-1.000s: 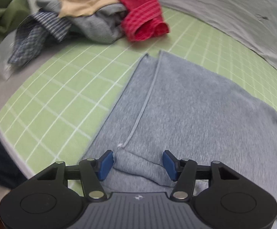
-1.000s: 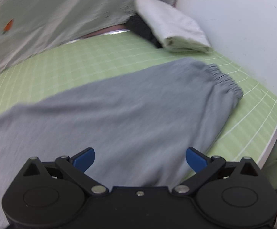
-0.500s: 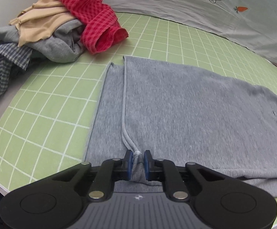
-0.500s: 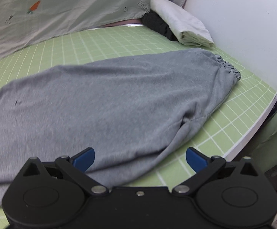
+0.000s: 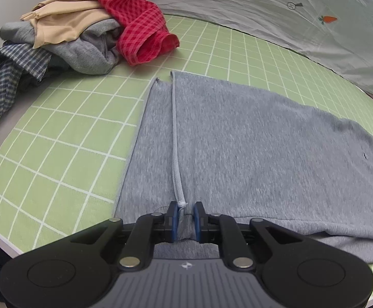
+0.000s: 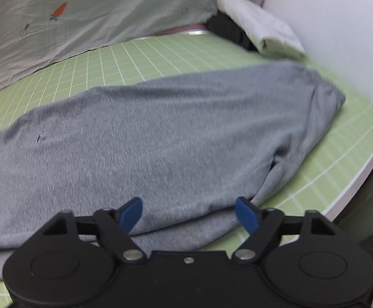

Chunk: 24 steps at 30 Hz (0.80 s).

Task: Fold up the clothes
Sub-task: 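Grasp the folded sweatshirt edge with the left gripper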

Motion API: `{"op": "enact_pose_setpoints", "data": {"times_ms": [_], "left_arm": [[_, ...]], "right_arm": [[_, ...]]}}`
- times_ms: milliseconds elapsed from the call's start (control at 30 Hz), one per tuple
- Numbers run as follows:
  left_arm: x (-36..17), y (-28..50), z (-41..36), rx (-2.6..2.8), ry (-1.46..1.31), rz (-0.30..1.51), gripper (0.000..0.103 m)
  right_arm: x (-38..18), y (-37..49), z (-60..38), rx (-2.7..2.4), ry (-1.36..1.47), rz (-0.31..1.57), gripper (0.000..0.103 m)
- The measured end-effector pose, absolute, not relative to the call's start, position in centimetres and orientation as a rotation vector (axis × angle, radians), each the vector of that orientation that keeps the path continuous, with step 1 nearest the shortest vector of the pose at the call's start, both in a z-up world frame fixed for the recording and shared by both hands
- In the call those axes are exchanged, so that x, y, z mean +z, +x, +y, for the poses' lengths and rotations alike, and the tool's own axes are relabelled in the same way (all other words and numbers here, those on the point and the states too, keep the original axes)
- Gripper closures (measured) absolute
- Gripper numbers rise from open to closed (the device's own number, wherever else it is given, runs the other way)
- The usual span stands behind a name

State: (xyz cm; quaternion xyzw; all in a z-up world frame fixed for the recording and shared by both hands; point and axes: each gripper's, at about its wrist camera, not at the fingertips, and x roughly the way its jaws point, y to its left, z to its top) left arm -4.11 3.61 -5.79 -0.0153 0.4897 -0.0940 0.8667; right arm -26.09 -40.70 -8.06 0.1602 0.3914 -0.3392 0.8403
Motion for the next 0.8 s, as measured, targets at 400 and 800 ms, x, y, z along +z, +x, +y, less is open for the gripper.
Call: {"op": "enact_pose_setpoints", "data": {"times_ms": [400,800], "left_arm": [[-5.8,-3.7,3.2,-0.168,-0.052,1.034,0.089],[0.4,-3.8,5.0,-0.151,-0.119,0.847,0.097]], "right_arm": [[-8.7,-26.5,-43.7,-0.710,0.527,0.809,0.083],[-3.7,-27.5,-44.1,-0.689,0.480,0.655,0.102]]}}
